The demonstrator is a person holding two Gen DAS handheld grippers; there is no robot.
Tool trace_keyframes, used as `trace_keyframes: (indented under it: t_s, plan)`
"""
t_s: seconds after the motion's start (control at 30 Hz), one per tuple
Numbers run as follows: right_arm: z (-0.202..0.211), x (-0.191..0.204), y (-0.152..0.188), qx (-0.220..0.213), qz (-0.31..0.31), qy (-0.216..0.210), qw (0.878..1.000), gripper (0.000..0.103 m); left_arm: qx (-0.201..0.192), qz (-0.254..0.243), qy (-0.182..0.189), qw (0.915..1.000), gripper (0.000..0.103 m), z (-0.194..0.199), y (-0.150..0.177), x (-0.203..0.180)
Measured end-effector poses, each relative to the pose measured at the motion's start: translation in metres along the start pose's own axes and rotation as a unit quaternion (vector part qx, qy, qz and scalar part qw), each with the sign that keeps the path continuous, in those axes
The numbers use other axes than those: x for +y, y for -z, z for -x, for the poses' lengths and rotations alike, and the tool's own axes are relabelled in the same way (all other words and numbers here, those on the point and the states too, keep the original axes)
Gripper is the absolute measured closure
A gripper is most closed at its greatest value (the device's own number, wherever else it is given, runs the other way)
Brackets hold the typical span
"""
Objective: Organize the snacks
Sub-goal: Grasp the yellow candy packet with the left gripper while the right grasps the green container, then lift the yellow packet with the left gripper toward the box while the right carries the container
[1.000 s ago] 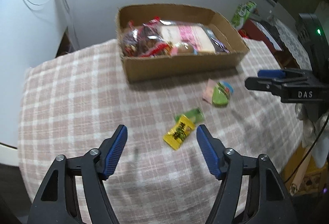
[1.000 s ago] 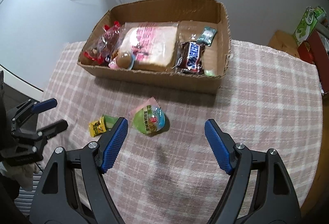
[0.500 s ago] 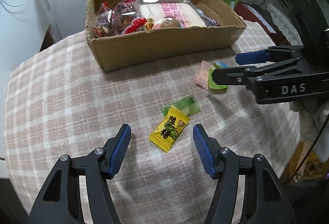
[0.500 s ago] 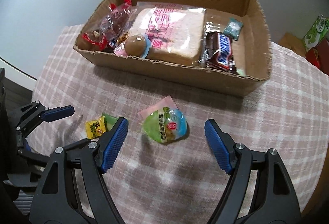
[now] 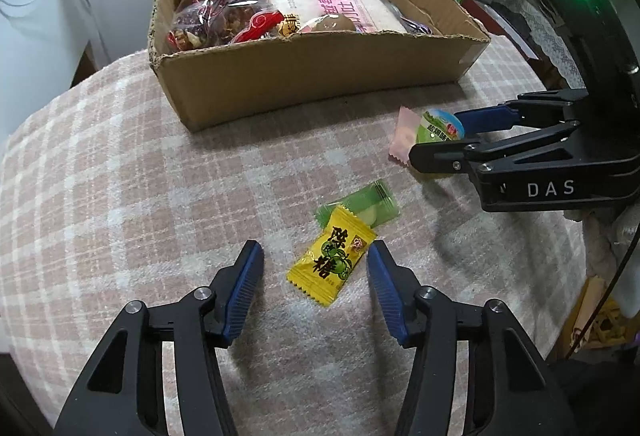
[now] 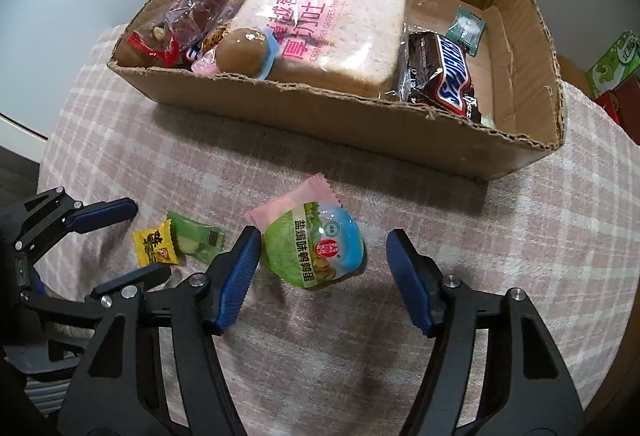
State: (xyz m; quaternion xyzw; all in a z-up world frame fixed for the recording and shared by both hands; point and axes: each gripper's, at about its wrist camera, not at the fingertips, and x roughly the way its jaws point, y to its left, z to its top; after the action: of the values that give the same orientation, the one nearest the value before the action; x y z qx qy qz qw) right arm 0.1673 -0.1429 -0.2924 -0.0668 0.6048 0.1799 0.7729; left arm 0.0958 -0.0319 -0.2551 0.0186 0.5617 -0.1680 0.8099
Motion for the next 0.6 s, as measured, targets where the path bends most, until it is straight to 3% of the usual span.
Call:
trace_keyframes:
  t_s: [0.07,0.17,0.3,0.6]
  plan:
    - [-0.001,-0.001,0.003,0.000,0.005,0.005,1.000,0.041,0.000,-0.007,-0.003,1.0000,0.051,0.000,0.000,-0.002]
    - [0.000,0.000,0.004,-0.001,0.008,0.011,1.000,0.055,-0.002,-0.017,-0.016,0.9997,0.061,-0.001,0.000,-0.006]
    - [0.001,-0.003,0.004,-0.001,0.007,0.008,1.000,0.057,-0.009,-0.010,-0.030,0.9994,0.081,0.000,0.001,-0.003]
    - [0.013,-0.003,0.016,-0.013,0.005,0.005,1.000,0.058,-0.016,0.021,-0.013,0.9996,0.081,0.009,0.013,0.015]
